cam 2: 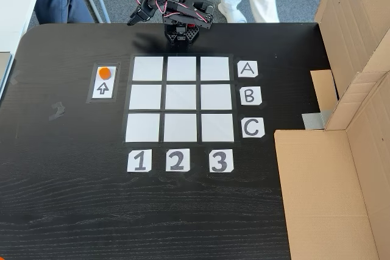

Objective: Pick up the round, orange token and place it in the grid on square A1.

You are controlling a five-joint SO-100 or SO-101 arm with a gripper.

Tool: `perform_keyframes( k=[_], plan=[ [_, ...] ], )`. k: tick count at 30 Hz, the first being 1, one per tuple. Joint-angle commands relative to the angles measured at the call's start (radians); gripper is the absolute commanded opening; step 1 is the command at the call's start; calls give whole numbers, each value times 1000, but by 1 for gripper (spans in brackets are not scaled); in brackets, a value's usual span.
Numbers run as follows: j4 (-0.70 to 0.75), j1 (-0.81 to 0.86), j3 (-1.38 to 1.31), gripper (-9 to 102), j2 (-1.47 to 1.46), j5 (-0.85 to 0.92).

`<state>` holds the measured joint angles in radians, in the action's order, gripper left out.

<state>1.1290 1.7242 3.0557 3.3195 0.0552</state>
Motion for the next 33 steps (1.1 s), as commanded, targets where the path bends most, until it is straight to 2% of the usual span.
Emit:
perform_keyframes(
  k=[1,14,33],
  plan=[
    [-20,31,-29,15,-37,8],
    [-14,-57,-446,15,-494,-32],
    [305,-250,-1072,15,-1043,-72]
  ],
)
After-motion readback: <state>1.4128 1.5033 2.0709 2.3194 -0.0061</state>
